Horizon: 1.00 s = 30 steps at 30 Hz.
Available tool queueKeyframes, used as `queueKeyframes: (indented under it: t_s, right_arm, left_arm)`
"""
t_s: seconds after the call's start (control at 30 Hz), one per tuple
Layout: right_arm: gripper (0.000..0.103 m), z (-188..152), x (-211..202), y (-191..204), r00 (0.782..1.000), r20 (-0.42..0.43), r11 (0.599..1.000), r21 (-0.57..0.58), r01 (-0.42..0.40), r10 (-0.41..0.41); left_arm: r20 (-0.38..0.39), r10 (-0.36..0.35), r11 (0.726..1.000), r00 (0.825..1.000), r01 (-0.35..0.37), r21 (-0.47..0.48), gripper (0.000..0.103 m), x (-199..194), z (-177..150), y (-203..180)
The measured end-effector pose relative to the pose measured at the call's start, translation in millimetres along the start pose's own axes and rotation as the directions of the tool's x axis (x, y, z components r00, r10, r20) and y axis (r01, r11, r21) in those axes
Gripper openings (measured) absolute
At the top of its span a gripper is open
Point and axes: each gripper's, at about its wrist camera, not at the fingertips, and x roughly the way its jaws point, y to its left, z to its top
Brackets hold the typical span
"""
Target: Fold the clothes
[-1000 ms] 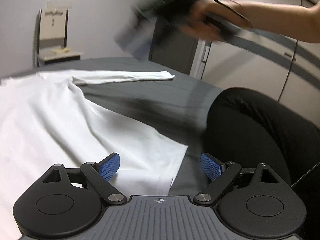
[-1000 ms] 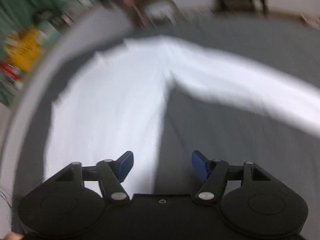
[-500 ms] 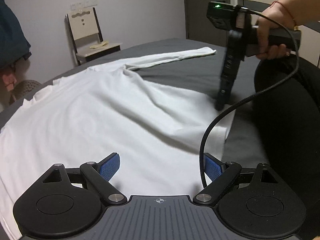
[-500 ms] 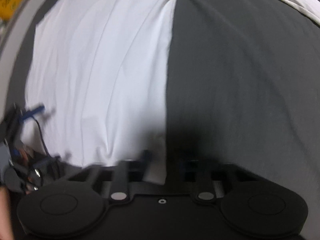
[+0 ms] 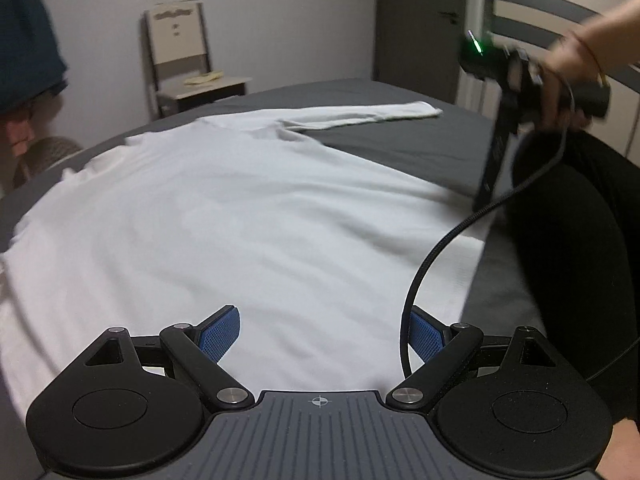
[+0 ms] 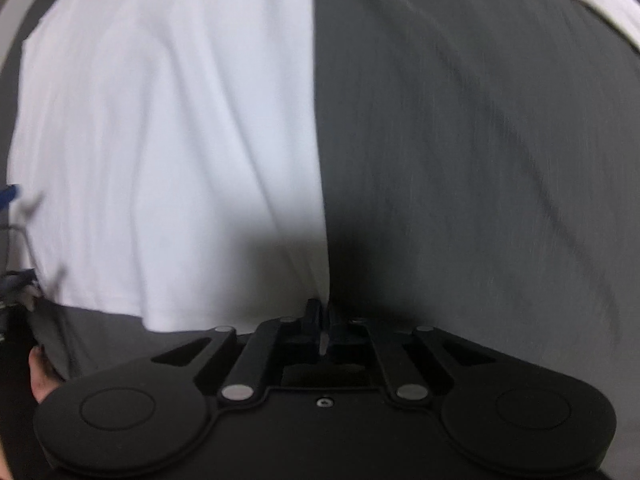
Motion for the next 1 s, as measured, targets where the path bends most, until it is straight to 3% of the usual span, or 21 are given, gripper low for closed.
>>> queueKeyframes:
  t_s: [0.03, 0.07, 0.1, 0.13, 0.2, 0.23, 0.3, 0.37, 0.47, 0.5, 0.53, 0.6, 0.67, 0.7, 0.73, 0.77, 0.83, 0.87, 0.9, 0.93, 1.0]
  right_arm:
    - [0.010, 2, -2, 1, 1.000, -0.003, 1.000, -0.002, -0.008, 0.008]
    - [0.028, 4, -5, 2, 1.000, -0.005, 1.000, -0.005, -0.017, 0.017]
    - [0.056, 3, -14, 1, 1.000, 0.026, 1.000, -0.013, -0.009, 0.010]
    - [0.063, 2, -24, 0, 0.998, 0.060, 1.000, -0.021, 0.000, 0.002]
    - [0.064, 0, -45, 15, 0.986, 0.163, 0.994, -0.103, 0.037, -0.019]
    - [0.064, 0, -59, 19, 0.975, 0.220, 0.992, -0.129, 0.018, 0.011]
    - [0.063, 1, -85, 21, 0.942, 0.326, 0.988, -0.147, -0.035, 0.082]
    - [0.063, 3, -112, 18, 0.894, 0.423, 0.986, -0.134, -0.104, 0.151]
    - [0.062, 4, -141, 15, 0.770, 0.580, 0.963, -0.124, -0.239, 0.266]
    - [0.062, 5, -149, 11, 0.717, 0.621, 0.946, -0.145, -0.291, 0.316]
    - [0.062, 6, -155, 5, 0.650, 0.653, 0.915, -0.194, -0.354, 0.389]
    - [0.067, 6, -159, 9, 0.497, 0.649, 0.809, -0.365, -0.460, 0.576]
    - [0.073, 12, -154, 23, 0.407, 0.602, 0.722, -0.498, -0.480, 0.687]
    - [0.076, 11, -145, 41, 0.390, 0.575, 0.693, -0.551, -0.465, 0.719]
    - [0.076, 11, -135, 59, 0.375, 0.546, 0.662, -0.601, -0.448, 0.749]
    - [0.076, 14, -121, 80, 0.388, 0.506, 0.636, -0.643, -0.427, 0.771]
    - [0.076, 26, -89, 114, 0.440, 0.419, 0.590, -0.704, -0.396, 0.794]
    - [0.076, 33, -73, 130, 0.471, 0.373, 0.566, -0.731, -0.382, 0.799]
    - [0.076, 39, -60, 144, 0.493, 0.333, 0.541, -0.752, -0.376, 0.804]
    - [0.076, 44, -48, 158, 0.513, 0.293, 0.516, -0.772, -0.371, 0.807]
    - [0.076, 43, -33, 158, 0.524, 0.239, 0.482, -0.782, -0.395, 0.818]
  left_arm:
    - [0.013, 0.011, 1.000, 1.000, -0.011, -0.016, 0.090, -6, -1, 5]
    - [0.030, 0.007, 0.999, 1.000, -0.005, -0.046, 0.090, -12, -2, 11]
    - [0.048, -0.002, 0.997, 0.999, 0.006, -0.080, 0.090, -20, -3, 18]
    - [0.066, -0.010, 0.993, 0.998, 0.017, -0.113, 0.090, -27, -3, 25]
    - [0.088, -0.031, 0.984, 0.996, 0.046, -0.174, 0.095, -41, -6, 38]
    - [0.081, -0.051, 0.979, 0.995, 0.065, -0.195, 0.099, -48, -9, 41]
    - [0.075, -0.095, 0.970, 0.993, 0.109, -0.216, 0.102, -61, -18, 42]
    - [0.103, -0.139, 0.966, 0.985, 0.158, -0.203, 0.102, -76, -27, 38]
    - [0.227, -0.204, 0.955, 0.952, 0.245, -0.169, 0.102, -103, -31, 31]
    - [0.279, -0.228, 0.948, 0.933, 0.278, -0.153, 0.102, -113, -32, 28]
    - [0.348, -0.215, 0.951, 0.913, 0.276, -0.137, 0.102, -124, -33, 26]
    - [0.445, -0.101, 0.968, 0.890, 0.191, -0.162, 0.102, -144, -37, 30]
    - [0.420, 0.116, 0.957, 0.900, 0.012, -0.290, 0.103, -152, -40, 45]
    - [0.353, 0.224, 0.926, 0.909, -0.085, -0.369, 0.103, -149, -41, 57]
    - [0.251, 0.316, 0.877, 0.915, -0.182, -0.444, 0.102, -144, -43, 70]
    - [0.145, 0.385, 0.823, 0.911, -0.268, -0.501, 0.102, -138, -45, 82]
    - [-0.046, 0.480, 0.695, 0.876, -0.412, -0.589, 0.102, -125, -56, 108]
    - [-0.109, 0.491, 0.634, 0.864, -0.441, -0.635, 0.102, -120, -62, 121]
    - [-0.153, 0.479, 0.582, 0.864, -0.443, -0.682, 0.102, -114, -69, 133]
    - [-0.170, 0.462, 0.549, 0.870, -0.431, -0.716, 0.102, -110, -73, 142]
    - [-0.164, 0.430, 0.535, 0.888, -0.397, -0.745, 0.102, -97, -76, 155]
